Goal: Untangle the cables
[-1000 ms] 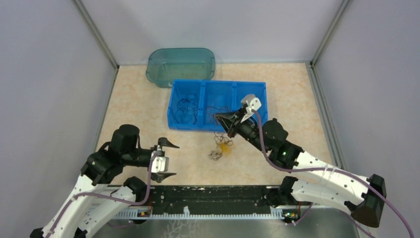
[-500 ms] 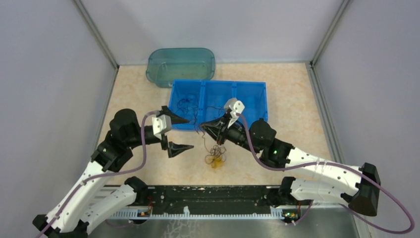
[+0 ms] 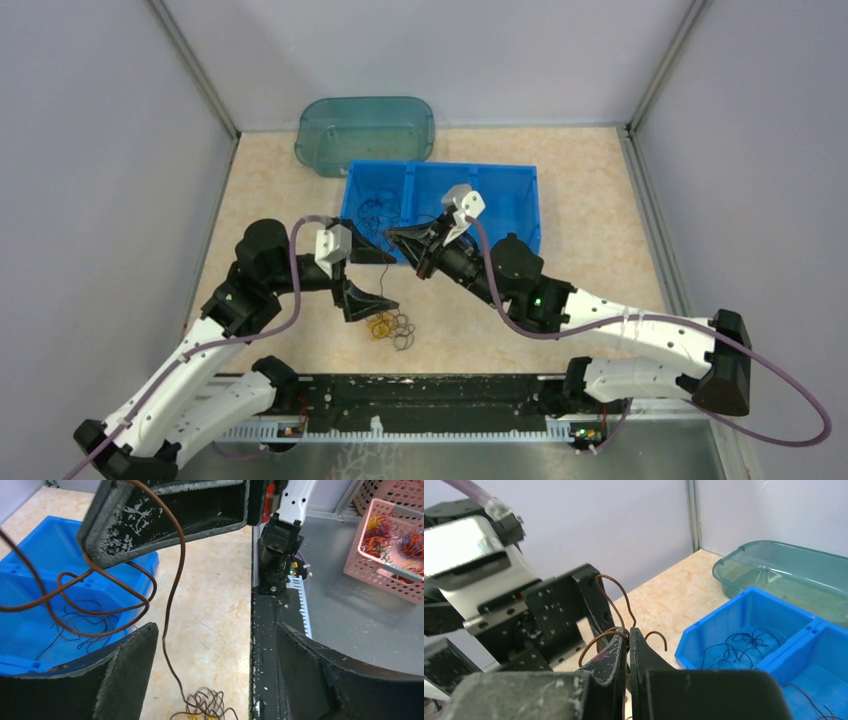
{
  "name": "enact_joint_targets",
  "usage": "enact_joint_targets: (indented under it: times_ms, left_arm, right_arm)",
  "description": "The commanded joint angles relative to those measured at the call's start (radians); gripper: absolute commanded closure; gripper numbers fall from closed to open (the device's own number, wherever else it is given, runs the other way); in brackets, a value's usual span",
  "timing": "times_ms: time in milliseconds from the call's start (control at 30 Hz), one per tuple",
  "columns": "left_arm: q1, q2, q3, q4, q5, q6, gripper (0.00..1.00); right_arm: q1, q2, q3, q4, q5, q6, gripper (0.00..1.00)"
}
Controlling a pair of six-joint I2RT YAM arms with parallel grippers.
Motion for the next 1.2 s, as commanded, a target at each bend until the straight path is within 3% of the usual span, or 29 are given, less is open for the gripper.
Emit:
enact_joint_targets:
  times_ms: [0, 200, 267, 333, 433, 567, 600, 733, 800, 933, 1167]
  left_arm:
    - [-0.003, 0.008, -0.028, 0.085, 0.000, -0.037, 0.14]
    - [0.003, 0.015, -0.026, 0.123, -0.061, -0.080, 0.39]
    - [0.006, 0.010, -0.027, 0.130, -0.083, -0.083, 0.56]
    - [0.010, 0.004, -0.027, 0.138, -0.119, -0.078, 0.79]
    - [0.015, 0.000, -0.013, 0.155, -0.147, -0.065, 0.96]
    - [0.017, 0.004, 0.030, 0.146, -0.129, -0.036, 1.00]
    - [0.016, 0.004, 0.039, 0.135, -0.120, -0.025, 1.00]
    - [0.017, 0.004, 0.081, 0.089, -0.087, 0.026, 1.00]
    - [0.016, 0.004, 0.112, 0.064, -0.071, 0.061, 1.00]
    - [0.017, 0.010, 0.172, 0.040, -0.037, 0.114, 1.00]
    - [0.017, 0.032, 0.249, 0.040, -0.012, 0.103, 1.00]
  right_arm:
    - [0.044, 0.039, 0.088, 0.066, 0.067, 0.002, 1.00]
    - [0.068, 0.037, 0.091, 0.069, 0.089, 0.012, 1.00]
    - [0.069, 0.026, 0.078, 0.070, 0.086, 0.024, 1.00]
    - [0.069, 0.015, 0.071, 0.059, 0.082, 0.042, 1.00]
    - [0.068, -0.001, 0.052, 0.038, 0.062, 0.080, 1.00]
    - [0.069, -0.023, 0.023, 0.001, 0.023, 0.114, 0.99]
    - [0.070, -0.030, 0.023, -0.015, 0.022, 0.117, 0.92]
    - [0.067, -0.088, 0.013, -0.094, -0.007, 0.113, 0.46]
    - [0.067, -0.128, -0.008, -0.134, -0.015, 0.107, 0.31]
    - [0.067, -0.230, -0.075, -0.167, -0.052, 0.100, 0.24]
    - [0.067, -0.329, -0.165, -0.162, -0.082, 0.088, 0.22]
